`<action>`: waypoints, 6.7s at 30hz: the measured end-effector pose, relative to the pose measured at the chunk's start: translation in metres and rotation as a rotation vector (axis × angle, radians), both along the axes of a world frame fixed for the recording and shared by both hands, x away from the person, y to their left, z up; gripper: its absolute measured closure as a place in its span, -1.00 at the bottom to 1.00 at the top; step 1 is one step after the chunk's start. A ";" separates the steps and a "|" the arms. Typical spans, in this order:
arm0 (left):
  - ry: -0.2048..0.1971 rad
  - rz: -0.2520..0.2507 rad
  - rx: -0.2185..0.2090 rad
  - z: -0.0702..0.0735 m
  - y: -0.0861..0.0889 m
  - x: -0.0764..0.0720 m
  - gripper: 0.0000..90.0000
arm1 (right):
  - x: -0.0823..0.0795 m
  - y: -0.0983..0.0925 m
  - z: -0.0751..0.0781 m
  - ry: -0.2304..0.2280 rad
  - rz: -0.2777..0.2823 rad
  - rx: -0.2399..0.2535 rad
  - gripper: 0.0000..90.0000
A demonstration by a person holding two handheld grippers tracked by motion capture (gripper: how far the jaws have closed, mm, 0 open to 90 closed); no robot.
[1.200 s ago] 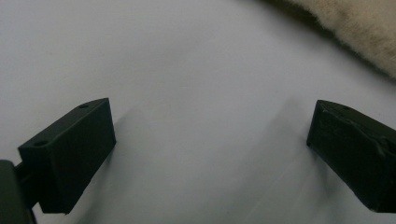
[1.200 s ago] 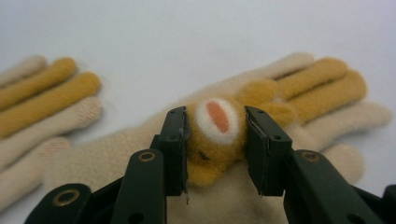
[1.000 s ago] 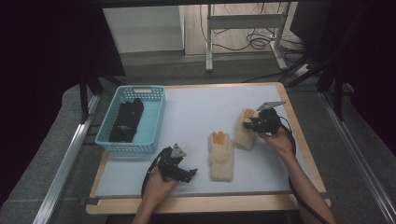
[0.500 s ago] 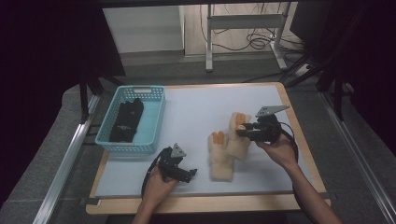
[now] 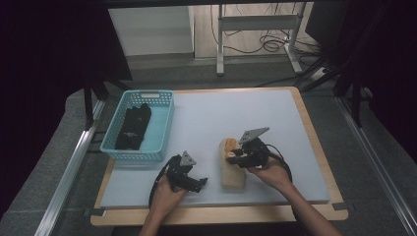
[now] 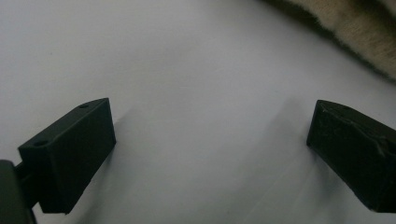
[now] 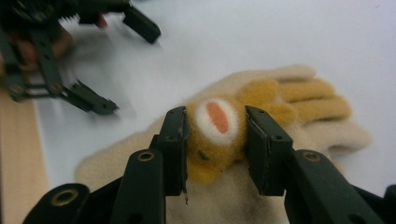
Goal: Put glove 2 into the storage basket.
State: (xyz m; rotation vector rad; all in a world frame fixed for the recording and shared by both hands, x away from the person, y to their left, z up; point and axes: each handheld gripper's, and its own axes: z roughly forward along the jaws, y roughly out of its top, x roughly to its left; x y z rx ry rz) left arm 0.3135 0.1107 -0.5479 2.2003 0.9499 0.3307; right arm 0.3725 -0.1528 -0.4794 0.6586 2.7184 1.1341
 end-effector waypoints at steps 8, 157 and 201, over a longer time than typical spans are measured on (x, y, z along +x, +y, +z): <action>0.000 -0.001 0.000 0.000 0.000 0.000 -0.97 | 0.002 0.000 -0.012 0.010 0.008 -0.026 0.23; 0.077 -0.050 0.037 0.041 -0.056 0.035 -1.00 | -0.009 -0.110 -0.052 -0.100 -0.411 -0.046 -0.77; 0.095 0.061 0.076 0.089 -0.027 0.066 0.13 | -0.009 -0.110 -0.052 -0.099 -0.411 -0.046 -0.77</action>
